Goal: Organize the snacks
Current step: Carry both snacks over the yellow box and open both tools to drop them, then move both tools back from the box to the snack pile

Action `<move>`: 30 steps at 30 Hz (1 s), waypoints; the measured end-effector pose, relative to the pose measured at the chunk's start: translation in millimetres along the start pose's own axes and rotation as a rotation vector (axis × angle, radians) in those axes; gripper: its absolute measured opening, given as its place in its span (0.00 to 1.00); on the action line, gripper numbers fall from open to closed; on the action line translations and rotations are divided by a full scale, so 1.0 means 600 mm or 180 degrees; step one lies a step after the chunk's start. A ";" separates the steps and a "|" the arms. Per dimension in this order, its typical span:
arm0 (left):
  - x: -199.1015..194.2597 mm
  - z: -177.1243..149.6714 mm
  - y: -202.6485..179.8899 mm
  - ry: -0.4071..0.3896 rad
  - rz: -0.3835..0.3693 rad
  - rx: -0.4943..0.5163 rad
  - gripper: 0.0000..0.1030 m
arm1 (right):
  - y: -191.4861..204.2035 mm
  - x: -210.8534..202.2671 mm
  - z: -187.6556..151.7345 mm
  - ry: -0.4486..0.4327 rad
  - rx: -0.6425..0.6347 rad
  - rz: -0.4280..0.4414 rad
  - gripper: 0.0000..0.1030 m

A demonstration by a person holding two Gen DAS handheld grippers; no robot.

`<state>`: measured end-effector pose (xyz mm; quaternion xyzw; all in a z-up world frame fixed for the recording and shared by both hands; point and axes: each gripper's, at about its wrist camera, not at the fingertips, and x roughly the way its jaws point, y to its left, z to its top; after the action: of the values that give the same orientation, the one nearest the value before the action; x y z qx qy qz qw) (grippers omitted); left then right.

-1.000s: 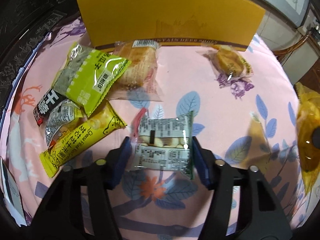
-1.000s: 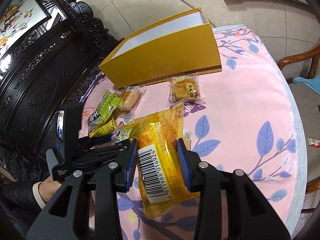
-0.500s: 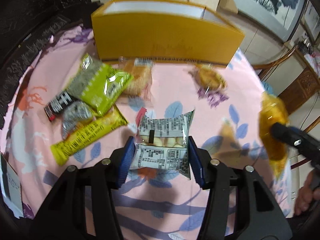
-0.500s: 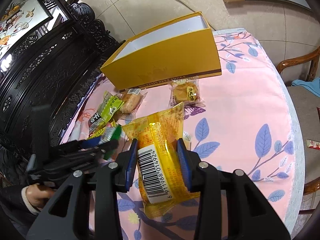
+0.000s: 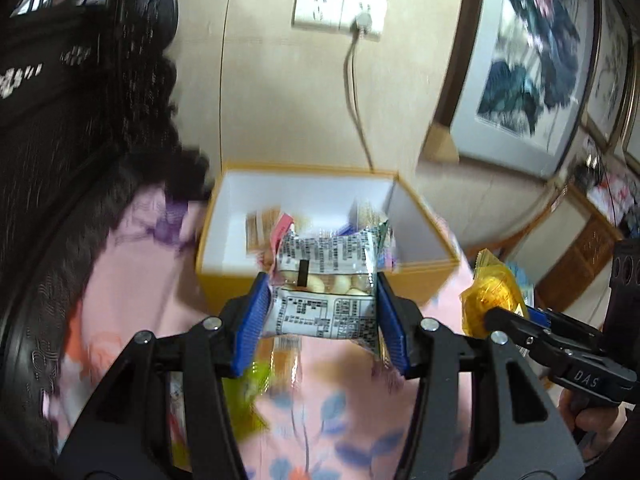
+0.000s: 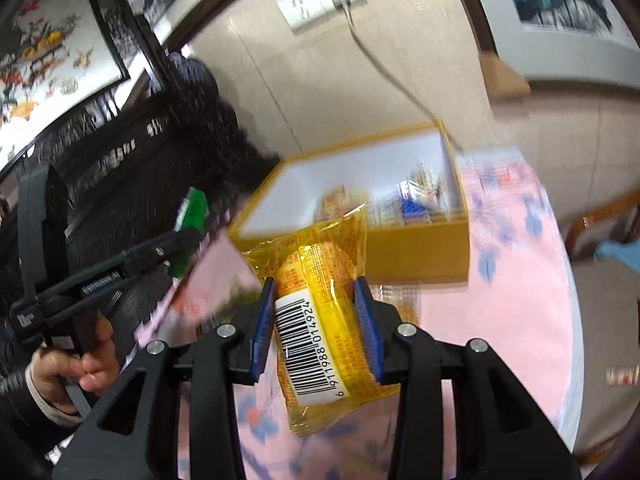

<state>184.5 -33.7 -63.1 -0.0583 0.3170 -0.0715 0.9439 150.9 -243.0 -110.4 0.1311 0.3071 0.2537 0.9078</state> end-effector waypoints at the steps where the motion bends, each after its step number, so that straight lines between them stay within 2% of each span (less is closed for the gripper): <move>1: 0.002 0.014 0.000 -0.0053 -0.0003 -0.0001 0.51 | 0.002 0.004 0.019 -0.0058 -0.0044 -0.0010 0.38; 7: 0.018 0.113 -0.008 -0.0380 0.0017 0.0155 0.51 | 0.005 0.035 0.141 -0.0326 -0.0212 -0.0015 0.38; 12: 0.056 0.182 0.001 -0.0505 0.0134 0.0241 0.51 | -0.002 0.084 0.201 -0.0365 -0.0256 -0.0049 0.38; 13: 0.066 0.190 0.002 -0.0492 0.0149 0.0259 0.54 | -0.006 0.093 0.209 -0.0362 -0.0262 -0.0042 0.39; 14: 0.082 0.198 0.006 -0.0449 0.0180 0.0281 0.65 | -0.008 0.103 0.215 -0.0350 -0.0269 -0.0039 0.40; 15: 0.094 0.202 0.010 -0.0397 0.0216 0.0294 0.72 | -0.011 0.112 0.221 -0.0321 -0.0264 -0.0066 0.48; 16: 0.110 0.207 0.017 -0.0317 0.0358 0.0311 0.77 | -0.014 0.113 0.225 -0.0315 -0.0222 -0.0129 0.56; 17: 0.112 0.207 0.024 -0.0301 0.0430 0.0295 0.78 | -0.016 0.106 0.225 -0.0385 -0.0164 -0.0147 0.64; 19: 0.101 0.202 0.040 -0.0356 0.0395 0.0190 0.84 | -0.022 0.089 0.216 -0.0490 -0.0128 -0.0089 0.65; 22: 0.078 0.178 0.059 -0.0370 0.0391 -0.0003 0.88 | -0.035 0.073 0.190 -0.0427 -0.0058 -0.0122 0.65; 26: 0.057 0.117 0.074 -0.0139 0.0419 -0.0243 0.93 | -0.061 0.056 0.119 -0.0231 0.0189 -0.0205 0.65; 30: 0.038 0.019 0.065 0.0251 0.0685 -0.0316 0.94 | -0.081 0.049 0.019 0.0058 0.0468 -0.0428 0.66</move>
<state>213.4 1.6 -73.7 -0.0678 0.3614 0.0437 0.9289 196.8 -268.5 -135.0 0.1742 0.3412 0.1701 0.9079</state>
